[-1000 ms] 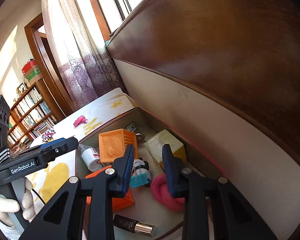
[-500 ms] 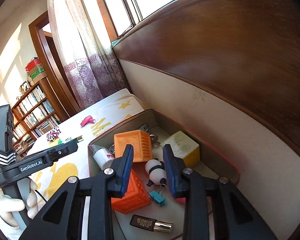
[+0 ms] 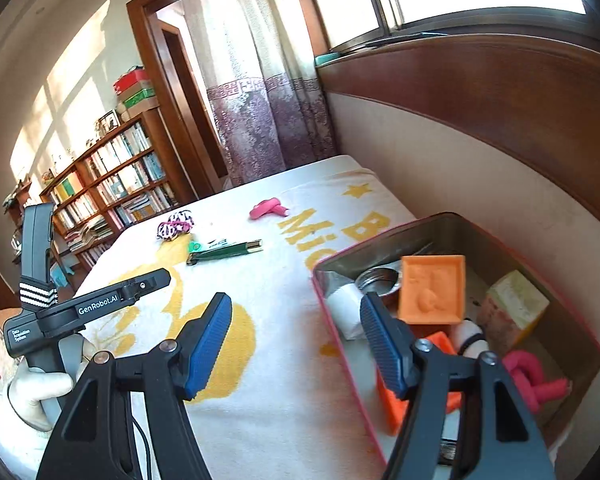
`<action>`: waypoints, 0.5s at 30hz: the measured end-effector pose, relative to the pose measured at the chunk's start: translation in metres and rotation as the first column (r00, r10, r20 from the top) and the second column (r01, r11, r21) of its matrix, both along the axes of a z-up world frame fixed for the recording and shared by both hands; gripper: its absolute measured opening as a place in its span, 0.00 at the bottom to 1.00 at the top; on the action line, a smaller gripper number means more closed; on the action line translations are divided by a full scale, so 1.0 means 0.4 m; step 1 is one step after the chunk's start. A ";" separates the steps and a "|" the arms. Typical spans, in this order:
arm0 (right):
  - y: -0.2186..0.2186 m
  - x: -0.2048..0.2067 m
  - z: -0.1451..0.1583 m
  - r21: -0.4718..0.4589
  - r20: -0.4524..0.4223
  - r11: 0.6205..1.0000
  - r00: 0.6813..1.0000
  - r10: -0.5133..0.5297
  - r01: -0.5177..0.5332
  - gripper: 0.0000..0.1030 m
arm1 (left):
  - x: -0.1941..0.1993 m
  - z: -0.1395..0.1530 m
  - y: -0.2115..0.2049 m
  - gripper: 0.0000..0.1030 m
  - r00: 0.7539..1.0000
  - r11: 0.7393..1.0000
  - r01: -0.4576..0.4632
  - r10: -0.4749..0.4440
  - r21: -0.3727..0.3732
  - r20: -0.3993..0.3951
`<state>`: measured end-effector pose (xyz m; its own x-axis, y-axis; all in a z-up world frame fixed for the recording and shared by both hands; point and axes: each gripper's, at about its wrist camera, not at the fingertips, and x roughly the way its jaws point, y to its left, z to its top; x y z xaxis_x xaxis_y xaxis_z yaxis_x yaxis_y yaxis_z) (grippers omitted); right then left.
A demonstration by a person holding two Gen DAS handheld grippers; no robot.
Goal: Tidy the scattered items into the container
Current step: 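Withdraw both tools from the tin back over the towel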
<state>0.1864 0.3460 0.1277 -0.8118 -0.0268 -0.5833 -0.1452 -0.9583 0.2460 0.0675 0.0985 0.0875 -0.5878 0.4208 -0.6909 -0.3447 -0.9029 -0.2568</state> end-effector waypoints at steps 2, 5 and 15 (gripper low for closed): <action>-0.043 -0.036 -0.002 0.002 0.010 0.999 0.999 0.048 -0.048 0.72 | -0.017 -0.006 -0.060 0.55 0.999 0.999 -0.052 0.052 -0.004 0.000; -0.102 -0.094 -0.012 -0.002 0.024 0.995 0.995 0.099 -0.099 0.79 | -0.037 -0.016 -0.139 0.55 0.994 0.994 -0.113 0.113 0.001 0.000; -0.183 -0.332 -0.087 -0.065 0.110 0.991 0.987 0.121 -0.114 0.79 | -0.063 -0.078 -0.234 0.55 0.987 0.987 -0.157 0.156 0.019 0.045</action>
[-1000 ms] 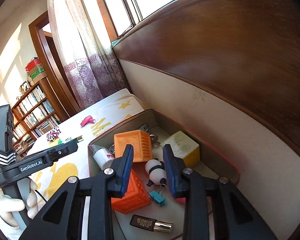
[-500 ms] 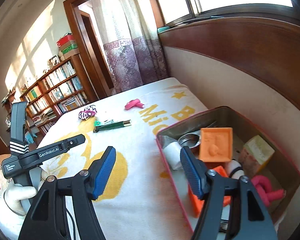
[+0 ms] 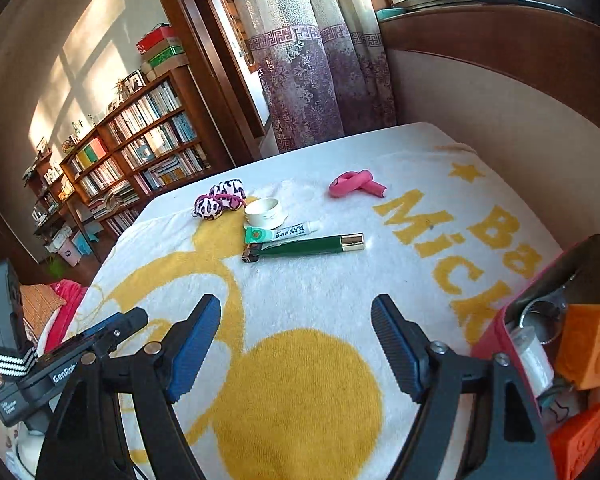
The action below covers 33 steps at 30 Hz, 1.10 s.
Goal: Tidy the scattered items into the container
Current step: 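Withdraw both tools from the tin back over the towel, then grasp the long green tube by its gold cap with the right tool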
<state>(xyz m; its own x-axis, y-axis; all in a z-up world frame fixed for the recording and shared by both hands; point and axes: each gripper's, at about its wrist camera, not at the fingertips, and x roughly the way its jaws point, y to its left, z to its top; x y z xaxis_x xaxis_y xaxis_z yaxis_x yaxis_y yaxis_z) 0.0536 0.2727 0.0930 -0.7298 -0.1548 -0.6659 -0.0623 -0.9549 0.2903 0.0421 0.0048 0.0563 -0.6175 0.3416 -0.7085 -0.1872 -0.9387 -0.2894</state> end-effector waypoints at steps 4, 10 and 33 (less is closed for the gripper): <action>0.000 -0.111 -0.066 0.042 0.086 0.999 0.996 -0.031 0.028 0.79 | 0.001 -0.016 -0.003 0.55 1.000 1.000 -0.001 0.000 0.013 0.031; 0.032 -0.228 -0.102 0.053 0.131 0.994 0.986 -0.105 0.099 0.79 | 0.011 -0.021 0.018 0.55 0.999 0.999 0.030 -0.030 0.014 0.036; -0.078 -0.202 -0.161 0.015 0.237 0.973 0.946 0.220 -0.230 0.63 | 0.001 -0.046 0.014 0.55 0.997 1.000 0.010 -0.011 0.020 0.073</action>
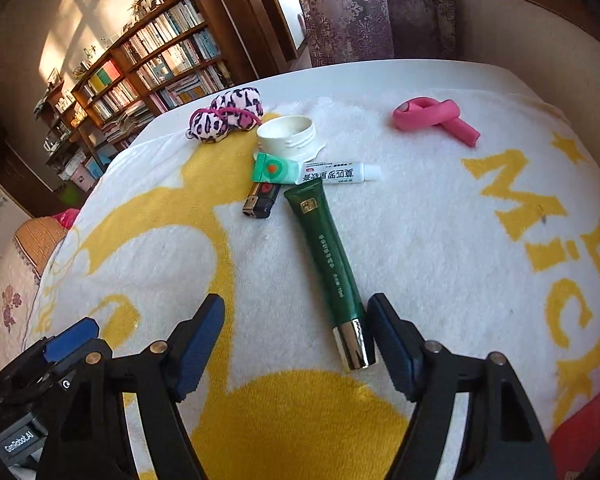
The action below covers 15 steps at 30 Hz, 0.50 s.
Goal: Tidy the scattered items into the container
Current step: 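Grasp the long green tube by its gold cap with the right tool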
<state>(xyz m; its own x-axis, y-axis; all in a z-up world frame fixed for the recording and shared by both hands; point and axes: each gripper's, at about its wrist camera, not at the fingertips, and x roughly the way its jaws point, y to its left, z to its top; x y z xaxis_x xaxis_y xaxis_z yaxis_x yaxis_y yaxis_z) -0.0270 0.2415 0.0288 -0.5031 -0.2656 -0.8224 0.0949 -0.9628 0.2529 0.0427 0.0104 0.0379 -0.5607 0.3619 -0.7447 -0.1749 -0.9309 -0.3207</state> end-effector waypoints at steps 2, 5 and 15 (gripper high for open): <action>-0.013 0.002 -0.003 0.084 -0.009 0.996 1.000 -0.009 0.010 0.49 | 0.000 0.000 0.001 0.55 1.000 1.000 0.001 -0.001 -0.001 0.000; -0.025 0.004 -0.006 0.198 -0.030 0.980 0.999 -0.024 0.030 0.26 | 0.001 -0.002 0.002 0.55 1.000 1.000 0.002 -0.002 -0.002 0.001; 0.035 0.105 0.062 0.109 -0.127 0.986 0.985 -0.116 0.130 0.20 | -0.004 -0.012 0.008 0.55 1.000 1.000 0.013 -0.013 -0.003 -0.007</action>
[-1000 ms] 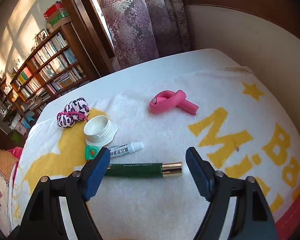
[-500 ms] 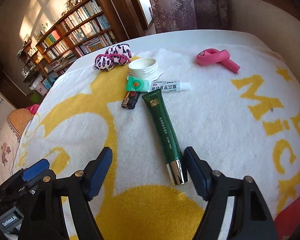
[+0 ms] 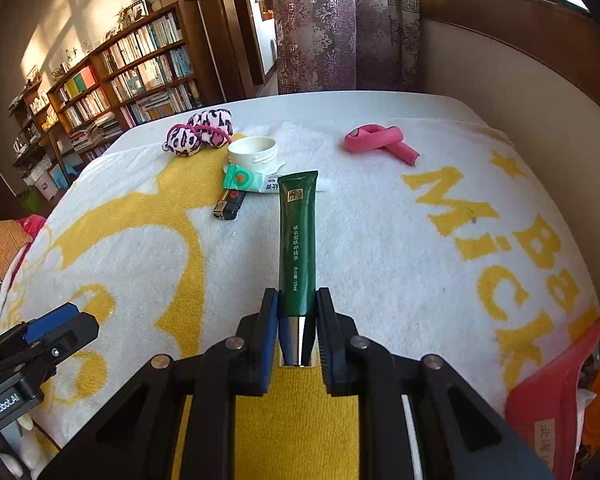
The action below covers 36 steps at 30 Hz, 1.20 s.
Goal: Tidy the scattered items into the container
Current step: 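Grasp the long green tube by its gold cap with the right tool, then grasp the black lighter with left tool while right holds the green tube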
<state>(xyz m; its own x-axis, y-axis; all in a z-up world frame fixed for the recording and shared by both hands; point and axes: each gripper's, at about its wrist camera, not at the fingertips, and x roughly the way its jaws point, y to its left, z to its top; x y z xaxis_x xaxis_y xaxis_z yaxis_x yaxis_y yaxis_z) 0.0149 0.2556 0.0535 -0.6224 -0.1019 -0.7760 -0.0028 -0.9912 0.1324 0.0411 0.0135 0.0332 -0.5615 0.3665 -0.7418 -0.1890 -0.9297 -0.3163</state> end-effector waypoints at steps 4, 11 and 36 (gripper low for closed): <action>0.004 0.045 0.029 0.046 -0.075 0.998 0.997 -0.030 0.033 0.20 | -0.009 -0.008 0.011 0.55 1.000 1.000 0.002 -0.002 -0.020 0.004; 0.015 0.066 0.028 0.038 -0.107 0.999 0.994 -0.027 0.031 0.20 | -0.046 0.004 0.061 0.55 0.999 0.997 0.043 -0.042 -0.069 0.014; 0.057 0.092 0.055 -0.096 -0.126 0.995 0.991 -0.048 0.036 0.20 | -0.344 -0.070 0.302 0.46 0.996 0.953 0.084 -0.090 -0.292 -0.007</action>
<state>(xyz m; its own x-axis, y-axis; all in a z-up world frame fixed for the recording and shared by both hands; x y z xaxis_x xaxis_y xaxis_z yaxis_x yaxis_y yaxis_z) 0.0516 0.2784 0.0753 -0.7210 -0.1415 -0.6784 -0.0214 -0.9739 0.2259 -0.0963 0.1345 0.0052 -0.5528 0.1842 -0.8127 -0.2767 -0.9605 -0.0295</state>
